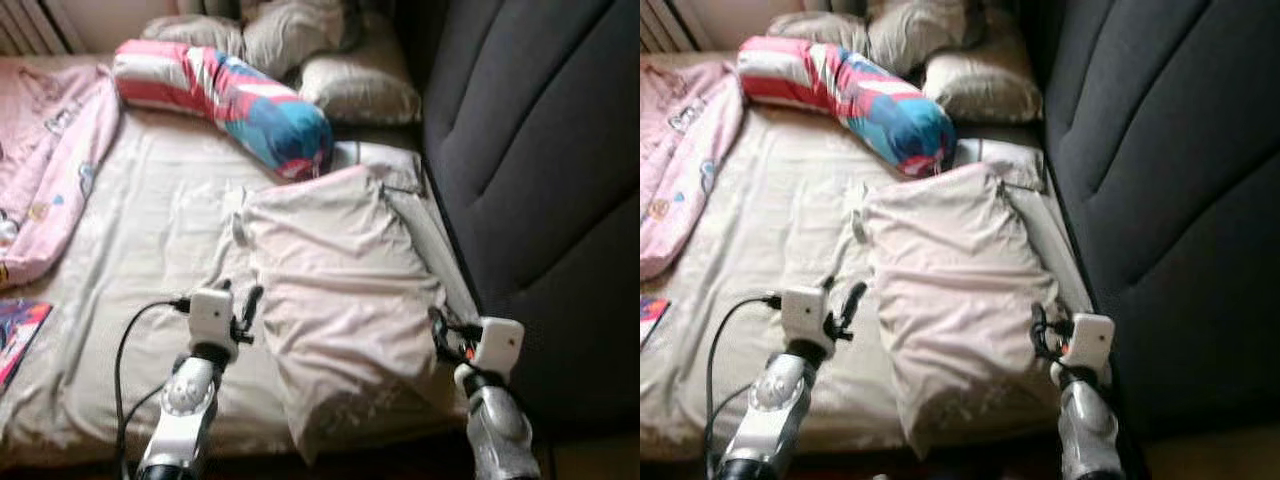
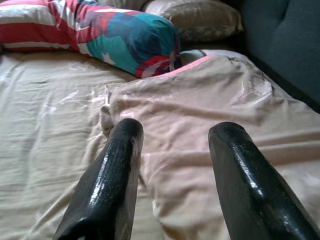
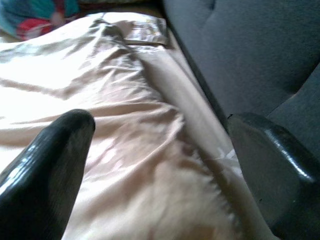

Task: Clean up the room

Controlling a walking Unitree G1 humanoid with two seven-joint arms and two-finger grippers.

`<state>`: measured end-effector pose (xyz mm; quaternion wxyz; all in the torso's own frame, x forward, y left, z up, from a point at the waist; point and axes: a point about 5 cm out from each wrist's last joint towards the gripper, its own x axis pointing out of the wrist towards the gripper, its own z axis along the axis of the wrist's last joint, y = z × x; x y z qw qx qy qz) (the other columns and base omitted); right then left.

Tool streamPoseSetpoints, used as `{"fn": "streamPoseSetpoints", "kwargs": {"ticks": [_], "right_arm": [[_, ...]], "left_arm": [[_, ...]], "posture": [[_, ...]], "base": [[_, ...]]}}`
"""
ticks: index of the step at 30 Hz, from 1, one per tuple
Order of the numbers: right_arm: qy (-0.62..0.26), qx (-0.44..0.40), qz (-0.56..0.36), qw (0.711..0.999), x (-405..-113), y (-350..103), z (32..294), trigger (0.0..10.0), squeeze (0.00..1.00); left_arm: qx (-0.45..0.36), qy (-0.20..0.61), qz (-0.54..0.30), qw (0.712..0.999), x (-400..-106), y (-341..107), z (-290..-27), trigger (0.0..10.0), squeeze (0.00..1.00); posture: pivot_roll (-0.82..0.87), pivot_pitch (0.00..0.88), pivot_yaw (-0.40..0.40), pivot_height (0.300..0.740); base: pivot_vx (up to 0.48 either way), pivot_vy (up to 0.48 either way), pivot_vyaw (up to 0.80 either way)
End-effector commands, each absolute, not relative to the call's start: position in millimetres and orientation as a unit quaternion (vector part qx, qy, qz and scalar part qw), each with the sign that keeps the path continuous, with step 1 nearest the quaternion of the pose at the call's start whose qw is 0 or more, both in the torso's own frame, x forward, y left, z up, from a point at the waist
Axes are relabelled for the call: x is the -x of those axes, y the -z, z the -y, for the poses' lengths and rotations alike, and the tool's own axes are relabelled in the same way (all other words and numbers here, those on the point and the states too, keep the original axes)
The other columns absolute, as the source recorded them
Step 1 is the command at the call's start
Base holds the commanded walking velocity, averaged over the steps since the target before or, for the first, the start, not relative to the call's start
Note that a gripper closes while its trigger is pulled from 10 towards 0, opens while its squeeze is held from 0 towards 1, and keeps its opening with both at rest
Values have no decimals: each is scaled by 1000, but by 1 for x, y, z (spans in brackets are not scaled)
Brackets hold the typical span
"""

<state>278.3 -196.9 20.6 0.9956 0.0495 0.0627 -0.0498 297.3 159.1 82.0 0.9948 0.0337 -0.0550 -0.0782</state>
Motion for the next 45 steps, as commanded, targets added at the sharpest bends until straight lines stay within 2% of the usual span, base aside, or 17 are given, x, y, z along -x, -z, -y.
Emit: {"fn": "streamPoseSetpoints", "kwargs": {"ticks": [1, 18, 45], "right_arm": [[58, -56, -68, 994, -275, -18, 200, 10000, 0], [53, -57, -64, 995, -279, -21, 197, 10000, 0], [54, -49, -66, 995, -281, -22, 196, 10000, 0]], "left_arm": [[-35, 84, 45, 995, -296, -79, -157, 10000, 0], [-34, 97, 46, 994, -295, -78, -152, 10000, 0], [-27, 99, 37, 994, -299, -76, -152, 10000, 0]], "posture": [[66, 186, -26, 740], [77, 169, -33, 740], [69, 216, -32, 740]], "base": [[255, 0, 0], [60, 0, 0], [0, 0, 0]]}}
